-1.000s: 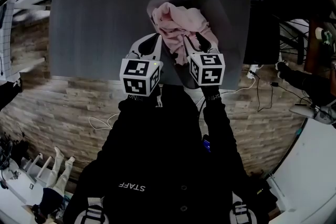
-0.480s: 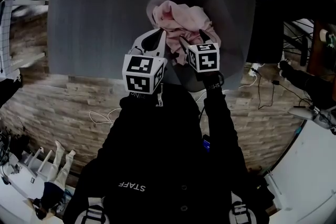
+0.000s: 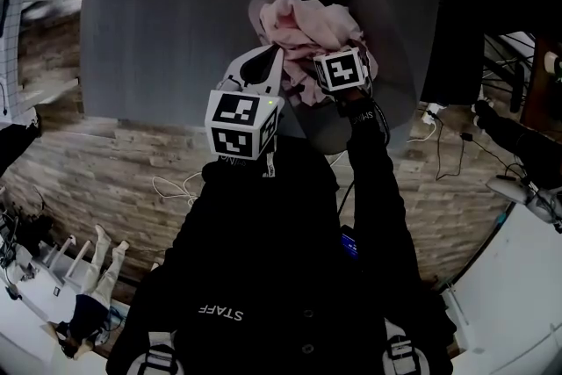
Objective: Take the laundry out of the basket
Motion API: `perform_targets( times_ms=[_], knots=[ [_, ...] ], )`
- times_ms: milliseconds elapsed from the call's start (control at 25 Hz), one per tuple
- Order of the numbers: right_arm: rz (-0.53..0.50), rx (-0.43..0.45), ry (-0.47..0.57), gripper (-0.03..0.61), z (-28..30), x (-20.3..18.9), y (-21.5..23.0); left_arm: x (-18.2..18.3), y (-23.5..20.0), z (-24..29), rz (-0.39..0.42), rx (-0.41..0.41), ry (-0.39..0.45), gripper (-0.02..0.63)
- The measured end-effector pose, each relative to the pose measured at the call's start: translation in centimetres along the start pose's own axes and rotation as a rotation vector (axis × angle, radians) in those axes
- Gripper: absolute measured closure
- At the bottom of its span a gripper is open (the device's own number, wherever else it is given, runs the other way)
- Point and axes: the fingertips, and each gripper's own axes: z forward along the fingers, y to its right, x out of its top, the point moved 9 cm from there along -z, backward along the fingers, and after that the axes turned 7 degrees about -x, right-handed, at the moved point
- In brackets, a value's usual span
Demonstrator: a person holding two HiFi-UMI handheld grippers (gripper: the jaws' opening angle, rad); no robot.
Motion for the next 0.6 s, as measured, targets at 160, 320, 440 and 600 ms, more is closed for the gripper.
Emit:
perform_targets(
  times_ms=[160, 320, 440, 600],
  knots=[
    [-0.014, 0.014, -0.048, 0.000, 2.7, -0.2, -0.3, -0.1, -0.1, 0.0, 0.000, 0.003, 0.006, 0.614],
    [-0.007, -0.034, -0.071, 0.000, 4.7, -0.4, -0.4, -0.2, -0.3, -0.5, 0.001, 0.011, 0.008, 0.614],
    [-0.010, -0.083, -0.107, 0.002, 5.1, 0.1, -0.6, -0.4, -0.7, -1.4, -0.001, 0.022, 0.015, 0.614],
    [0.027, -0.114, -0.121, 0.123, 4.4, 0.6, -0.9, -0.7, -0.9, -2.7, -0.004, 0.038, 0.028, 0.614]
  ],
)
